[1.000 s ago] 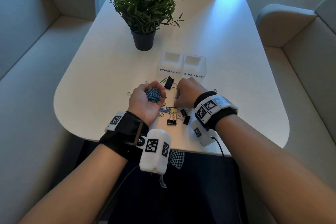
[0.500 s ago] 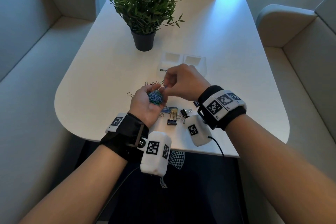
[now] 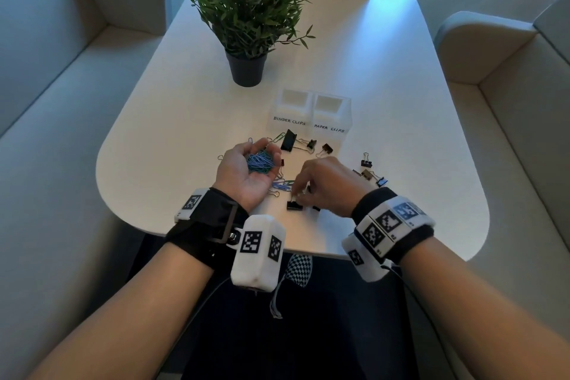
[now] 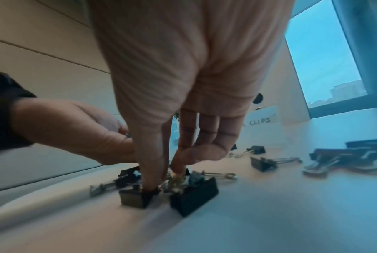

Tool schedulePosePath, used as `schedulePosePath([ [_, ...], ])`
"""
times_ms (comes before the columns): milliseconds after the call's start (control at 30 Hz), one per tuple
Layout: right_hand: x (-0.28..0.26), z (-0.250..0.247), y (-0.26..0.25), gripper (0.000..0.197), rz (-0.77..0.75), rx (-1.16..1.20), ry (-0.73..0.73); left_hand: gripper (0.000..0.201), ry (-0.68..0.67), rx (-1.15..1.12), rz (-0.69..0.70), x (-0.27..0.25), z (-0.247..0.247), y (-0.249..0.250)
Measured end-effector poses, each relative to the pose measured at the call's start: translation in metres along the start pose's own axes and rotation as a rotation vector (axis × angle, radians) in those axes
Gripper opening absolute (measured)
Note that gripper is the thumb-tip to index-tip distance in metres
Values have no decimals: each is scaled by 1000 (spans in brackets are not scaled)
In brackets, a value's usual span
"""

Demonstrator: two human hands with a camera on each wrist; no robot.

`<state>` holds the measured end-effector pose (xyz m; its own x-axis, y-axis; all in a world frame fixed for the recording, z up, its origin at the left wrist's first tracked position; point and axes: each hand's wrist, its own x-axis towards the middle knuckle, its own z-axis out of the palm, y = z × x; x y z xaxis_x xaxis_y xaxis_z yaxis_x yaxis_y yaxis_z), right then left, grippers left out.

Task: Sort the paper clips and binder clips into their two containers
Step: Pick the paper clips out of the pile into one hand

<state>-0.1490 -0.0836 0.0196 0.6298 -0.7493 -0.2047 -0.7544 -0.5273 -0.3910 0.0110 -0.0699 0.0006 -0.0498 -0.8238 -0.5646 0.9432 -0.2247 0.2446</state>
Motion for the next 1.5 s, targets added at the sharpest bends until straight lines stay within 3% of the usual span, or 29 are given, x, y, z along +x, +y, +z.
schedulePosePath([
  [333, -9, -23, 35, 14, 148, -8, 50, 37, 18, -8, 14, -1, 1, -1],
  [500, 10, -9, 11, 27, 40, -55, 43, 33, 28, 12, 34, 0, -1, 1],
  [700, 25, 7, 0, 8, 51, -98, 33, 33, 31, 41, 35, 0, -5, 5],
  [833, 29, 1, 4, 7, 135, -71, 7, 32, 38, 35, 50, 2, -8, 8],
  [1033, 32, -17, -12, 6, 101, 244, 271, 29, 45, 63, 62, 2, -7, 3],
  [1167, 36, -19, -31, 8, 50, 336, 276, 28, 11, 72, 16, 3, -5, -2],
  [1333, 30, -11, -19, 18, 107, 348, 381, 30, 23, 63, -2, -2, -7, 2],
  [1500, 19, 12, -14, 12, 90, 114, 118, 33, 51, -1, 24, -5, -10, 15],
])
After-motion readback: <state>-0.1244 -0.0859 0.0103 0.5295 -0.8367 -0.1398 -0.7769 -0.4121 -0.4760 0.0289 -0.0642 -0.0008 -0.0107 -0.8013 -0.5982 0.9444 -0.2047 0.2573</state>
